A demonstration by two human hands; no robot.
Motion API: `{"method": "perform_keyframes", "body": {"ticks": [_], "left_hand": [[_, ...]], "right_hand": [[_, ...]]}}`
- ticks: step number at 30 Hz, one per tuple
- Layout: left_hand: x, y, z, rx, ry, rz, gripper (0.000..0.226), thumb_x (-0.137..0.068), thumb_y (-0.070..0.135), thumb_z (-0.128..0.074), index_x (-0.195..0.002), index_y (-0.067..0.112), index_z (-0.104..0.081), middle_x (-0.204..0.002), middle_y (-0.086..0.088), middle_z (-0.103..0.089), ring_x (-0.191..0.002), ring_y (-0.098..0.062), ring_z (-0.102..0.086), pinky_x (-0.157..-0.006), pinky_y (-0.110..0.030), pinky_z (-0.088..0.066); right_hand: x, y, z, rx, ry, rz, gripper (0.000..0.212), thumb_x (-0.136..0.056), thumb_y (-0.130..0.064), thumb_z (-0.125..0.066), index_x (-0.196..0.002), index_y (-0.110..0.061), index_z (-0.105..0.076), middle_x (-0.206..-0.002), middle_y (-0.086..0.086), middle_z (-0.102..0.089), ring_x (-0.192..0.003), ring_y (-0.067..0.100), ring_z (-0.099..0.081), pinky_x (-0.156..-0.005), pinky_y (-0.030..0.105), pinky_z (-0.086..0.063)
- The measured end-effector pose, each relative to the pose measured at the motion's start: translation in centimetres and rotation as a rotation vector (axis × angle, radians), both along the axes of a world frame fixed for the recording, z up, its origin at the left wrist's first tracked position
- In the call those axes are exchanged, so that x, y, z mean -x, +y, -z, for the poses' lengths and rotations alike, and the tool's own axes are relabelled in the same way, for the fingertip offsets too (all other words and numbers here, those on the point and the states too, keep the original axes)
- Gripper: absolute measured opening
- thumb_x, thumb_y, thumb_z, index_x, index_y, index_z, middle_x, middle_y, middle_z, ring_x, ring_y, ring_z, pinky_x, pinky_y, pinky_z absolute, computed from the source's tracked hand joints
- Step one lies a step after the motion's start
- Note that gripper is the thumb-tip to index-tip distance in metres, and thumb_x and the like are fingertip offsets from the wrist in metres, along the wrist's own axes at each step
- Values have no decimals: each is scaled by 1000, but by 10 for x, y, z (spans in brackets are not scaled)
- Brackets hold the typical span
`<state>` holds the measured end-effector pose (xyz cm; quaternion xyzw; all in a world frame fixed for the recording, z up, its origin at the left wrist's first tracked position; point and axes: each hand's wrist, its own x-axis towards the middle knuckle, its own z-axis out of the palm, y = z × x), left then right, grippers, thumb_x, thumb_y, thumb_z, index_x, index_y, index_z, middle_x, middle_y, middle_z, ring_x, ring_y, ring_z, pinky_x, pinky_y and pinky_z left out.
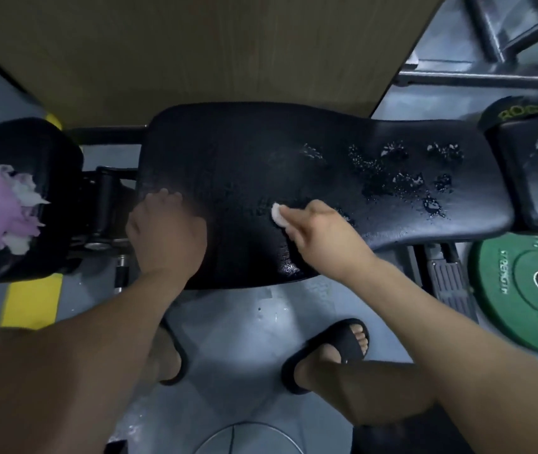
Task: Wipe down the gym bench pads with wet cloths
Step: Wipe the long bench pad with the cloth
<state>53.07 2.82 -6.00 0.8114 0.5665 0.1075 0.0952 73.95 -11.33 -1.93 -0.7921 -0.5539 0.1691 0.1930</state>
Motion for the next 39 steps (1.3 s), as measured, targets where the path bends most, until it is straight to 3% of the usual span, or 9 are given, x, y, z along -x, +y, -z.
{"method": "perform_keyframes", "body": {"ticks": [4,7,11,15,18,24,29,34,39], "left_hand": [[-15,-1,-13,36,-42,-16,33,-89,23,-56,-119,10,-55,-128,-14,-50,-125,-38,-40,-110,-58,-30],[-42,-10,-28,91,-202,155,21,-85,21,-58,-104,15,-64,-111,-7,-61,-114,-32,-51,-100,-42,-39],[-78,-33,-52,516,-455,366,17,-92,26,-67,-108,23,-70,-106,8,-69,-100,-5,-65,-92,-24,-51],[-92,-50,-70,880,-562,433,19,-94,16,-72,-113,20,-68,-108,5,-75,-100,-2,-71,-88,-17,-53],[-91,-55,-77,907,-657,324,11,-94,7,-71,-100,16,-72,-94,-7,-76,-80,-8,-70,-78,-22,-56],[-73,-63,-81,1035,-791,129,7,-97,0,-64,-94,6,-67,-82,-12,-70,-77,-18,-67,-83,-31,-58],[-74,-77,-92,1065,-836,27,15,-101,5,-53,-90,10,-62,-81,-7,-68,-78,-16,-64,-74,-28,-56],[-74,-88,-96,1114,-789,32,24,-100,25,-64,-111,4,-62,-94,-13,-75,-88,-24,-72,-86,-38,-61],[-66,-89,-100,1025,-714,25,13,-93,7,-59,-95,1,-71,-88,-14,-72,-87,-29,-66,-96,-57,-55]], "right_hand": [[-21,-15,-19,84,364,243,13,-97,-26,-61,-109,-25,-66,-77,-3,-71,-65,4,-67,-72,29,-55],[-30,-15,-27,78,536,352,11,-94,-32,-66,-92,-23,-61,-75,-2,-71,-63,7,-67,-64,26,-54],[-32,-9,-39,47,620,365,15,-96,-32,-65,-89,-19,-65,-82,5,-74,-68,13,-63,-67,29,-51],[-31,-17,-45,39,712,356,16,-101,-30,-58,-95,-16,-65,-82,7,-71,-69,13,-59,-71,31,-52],[-33,-23,-46,-3,732,401,16,-102,-27,-57,-91,-17,-64,-82,7,-72,-71,18,-64,-78,41,-57],[-35,-35,-40,-9,802,544,20,-94,-34,-52,-82,-24,-64,-77,5,-70,-78,27,-66,-83,57,-59],[-22,-39,-48,-18,896,464,32,-91,-53,-60,-84,-22,-67,-70,-5,-68,-71,15,-63,-80,41,-56],[-15,-44,-55,-10,853,301,14,-97,-33,-63,-91,-23,-72,-72,-3,-70,-66,12,-60,-69,37,-51],[-28,-48,-59,-51,878,437,17,-101,-23,-56,-94,-21,-71,-77,1,-71,-69,18,-60,-63,35,-50]]}}
